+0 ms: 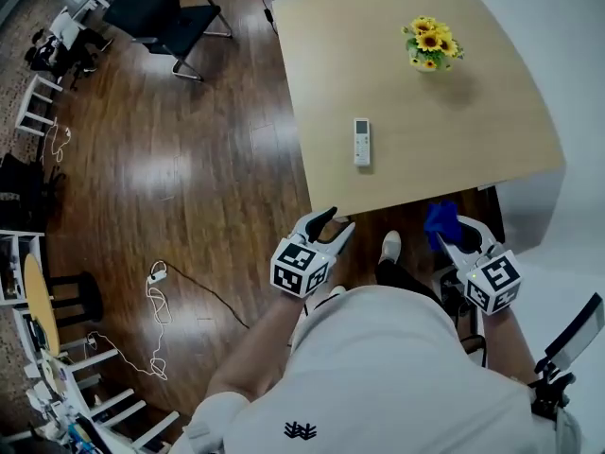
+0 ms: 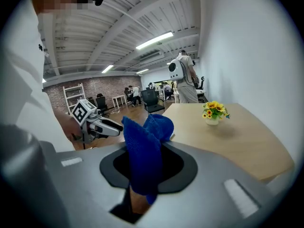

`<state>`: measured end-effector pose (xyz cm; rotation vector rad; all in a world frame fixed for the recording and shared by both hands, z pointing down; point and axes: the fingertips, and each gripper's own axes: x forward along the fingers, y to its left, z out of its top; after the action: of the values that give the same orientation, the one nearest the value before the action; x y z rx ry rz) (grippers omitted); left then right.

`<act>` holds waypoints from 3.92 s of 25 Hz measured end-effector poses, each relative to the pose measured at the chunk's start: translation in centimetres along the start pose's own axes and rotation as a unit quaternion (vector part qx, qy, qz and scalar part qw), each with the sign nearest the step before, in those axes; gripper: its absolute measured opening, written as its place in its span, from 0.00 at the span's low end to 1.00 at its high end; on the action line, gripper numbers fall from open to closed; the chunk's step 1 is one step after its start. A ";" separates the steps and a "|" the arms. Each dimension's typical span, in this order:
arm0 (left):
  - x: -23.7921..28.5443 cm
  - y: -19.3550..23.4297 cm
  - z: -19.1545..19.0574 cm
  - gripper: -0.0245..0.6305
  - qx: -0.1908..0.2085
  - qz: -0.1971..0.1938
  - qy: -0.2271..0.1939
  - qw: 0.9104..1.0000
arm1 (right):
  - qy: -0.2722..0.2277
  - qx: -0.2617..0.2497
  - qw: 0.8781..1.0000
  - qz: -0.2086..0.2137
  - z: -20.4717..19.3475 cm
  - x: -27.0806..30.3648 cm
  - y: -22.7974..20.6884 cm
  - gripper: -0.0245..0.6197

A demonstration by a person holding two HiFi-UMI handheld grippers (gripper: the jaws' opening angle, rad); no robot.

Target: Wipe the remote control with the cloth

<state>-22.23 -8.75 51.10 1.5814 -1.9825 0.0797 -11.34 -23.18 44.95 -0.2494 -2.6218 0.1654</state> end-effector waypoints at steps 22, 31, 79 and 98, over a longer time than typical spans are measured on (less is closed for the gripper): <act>21.3 14.4 -3.7 0.51 -0.018 0.209 0.103 0.972 | 0.052 0.036 0.997 -0.034 1.5 1.3 -9.5 0.16; 22.3 13.9 -4.4 0.40 0.012 0.176 0.115 0.978 | 0.075 0.034 0.996 -0.042 1.1 1.5 -10.5 0.16; 6.0 3.8 15.8 0.39 0.099 -0.031 -0.133 0.986 | -0.106 -0.080 0.983 0.127 20.3 14.3 1.8 0.16; 7.4 5.3 13.3 0.38 0.056 -0.046 -0.105 0.992 | -0.080 -0.048 0.996 0.002 18.4 12.6 -6.6 0.16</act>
<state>-33.29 -19.00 45.33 1.8154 -2.0910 -0.0136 -32.11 -28.32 35.89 -0.2850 -2.7917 0.0612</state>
